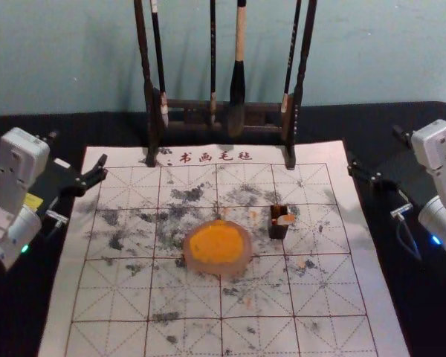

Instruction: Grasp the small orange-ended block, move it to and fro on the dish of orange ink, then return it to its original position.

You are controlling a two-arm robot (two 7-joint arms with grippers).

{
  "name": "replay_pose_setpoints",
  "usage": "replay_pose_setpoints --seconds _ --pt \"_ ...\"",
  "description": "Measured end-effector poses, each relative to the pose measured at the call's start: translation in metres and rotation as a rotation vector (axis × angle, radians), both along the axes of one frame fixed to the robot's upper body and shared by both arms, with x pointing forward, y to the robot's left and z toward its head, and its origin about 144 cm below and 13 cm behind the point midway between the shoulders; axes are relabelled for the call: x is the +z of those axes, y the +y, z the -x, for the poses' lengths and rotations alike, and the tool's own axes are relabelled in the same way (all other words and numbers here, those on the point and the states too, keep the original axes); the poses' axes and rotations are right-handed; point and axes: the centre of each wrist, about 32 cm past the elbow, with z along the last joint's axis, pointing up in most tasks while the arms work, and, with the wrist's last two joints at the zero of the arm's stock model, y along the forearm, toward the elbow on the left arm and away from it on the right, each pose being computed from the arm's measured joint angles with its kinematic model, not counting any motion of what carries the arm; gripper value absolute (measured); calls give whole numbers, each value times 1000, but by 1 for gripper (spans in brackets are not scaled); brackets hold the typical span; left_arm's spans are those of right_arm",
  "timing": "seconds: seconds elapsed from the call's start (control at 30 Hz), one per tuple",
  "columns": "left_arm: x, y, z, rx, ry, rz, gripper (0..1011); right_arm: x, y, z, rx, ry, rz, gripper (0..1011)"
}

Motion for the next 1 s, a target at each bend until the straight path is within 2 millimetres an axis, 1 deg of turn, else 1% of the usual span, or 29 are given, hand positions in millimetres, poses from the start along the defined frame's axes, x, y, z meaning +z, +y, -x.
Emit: replay_pose_setpoints --seconds 1.0 --pt "0 0 0 0 0 0 1001 0 0 0 0 0 0 1002"
